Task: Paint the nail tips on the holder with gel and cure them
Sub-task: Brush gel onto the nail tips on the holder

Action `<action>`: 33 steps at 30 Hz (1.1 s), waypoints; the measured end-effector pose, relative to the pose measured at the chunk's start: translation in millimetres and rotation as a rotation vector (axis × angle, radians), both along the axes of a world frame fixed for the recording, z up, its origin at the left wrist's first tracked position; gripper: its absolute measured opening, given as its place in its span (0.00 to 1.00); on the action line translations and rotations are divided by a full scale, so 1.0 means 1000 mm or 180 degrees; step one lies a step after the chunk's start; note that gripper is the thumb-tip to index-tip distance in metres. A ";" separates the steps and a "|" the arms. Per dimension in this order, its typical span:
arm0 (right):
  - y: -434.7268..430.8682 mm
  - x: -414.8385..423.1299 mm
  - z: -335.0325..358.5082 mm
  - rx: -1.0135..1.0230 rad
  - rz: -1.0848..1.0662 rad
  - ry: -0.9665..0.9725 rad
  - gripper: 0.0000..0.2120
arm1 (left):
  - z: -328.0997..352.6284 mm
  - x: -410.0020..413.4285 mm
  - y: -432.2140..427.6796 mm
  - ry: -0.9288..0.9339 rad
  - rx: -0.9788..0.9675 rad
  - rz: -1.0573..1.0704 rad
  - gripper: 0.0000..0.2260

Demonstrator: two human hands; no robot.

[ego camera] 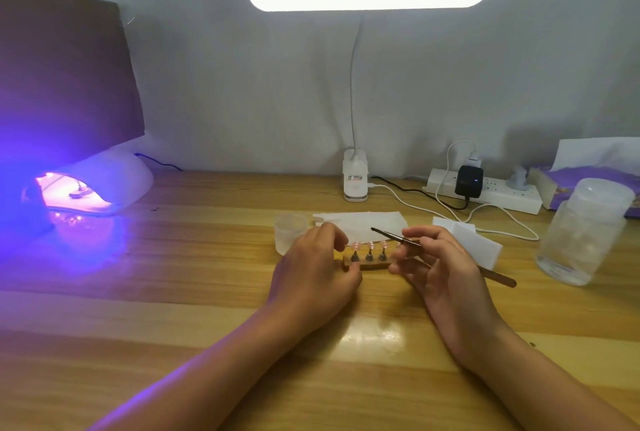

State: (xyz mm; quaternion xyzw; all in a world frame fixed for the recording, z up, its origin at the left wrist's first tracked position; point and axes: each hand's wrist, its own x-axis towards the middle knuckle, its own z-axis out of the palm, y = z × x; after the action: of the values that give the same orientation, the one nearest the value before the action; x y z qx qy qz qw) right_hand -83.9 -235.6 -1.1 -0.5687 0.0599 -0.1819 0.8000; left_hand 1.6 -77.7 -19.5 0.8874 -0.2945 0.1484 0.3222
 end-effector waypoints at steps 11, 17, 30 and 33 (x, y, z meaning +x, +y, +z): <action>-0.003 0.006 0.002 0.0382 0.0111 0.0080 0.11 | 0.003 0.014 0.000 0.0544 -0.0011 -0.0185 0.06; -0.001 0.003 0.004 -0.0034 0.0246 0.0056 0.13 | 0.002 0.008 0.000 -0.0023 0.0001 -0.0169 0.06; 0.004 0.000 -0.001 -0.0505 -0.0399 0.0227 0.06 | -0.003 0.004 0.004 0.0523 -0.0343 -0.0817 0.04; 0.004 0.002 -0.005 -0.1060 -0.0602 0.0245 0.08 | -0.003 0.007 0.004 0.0592 -0.0297 -0.0896 0.04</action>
State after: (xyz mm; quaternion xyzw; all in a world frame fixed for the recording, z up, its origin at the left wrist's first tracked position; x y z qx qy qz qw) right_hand -81.6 -231.4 -5.7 -0.6916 0.1126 -0.2417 0.6713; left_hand 9.1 -73.8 -22.8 0.8313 -0.3776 0.0325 0.4065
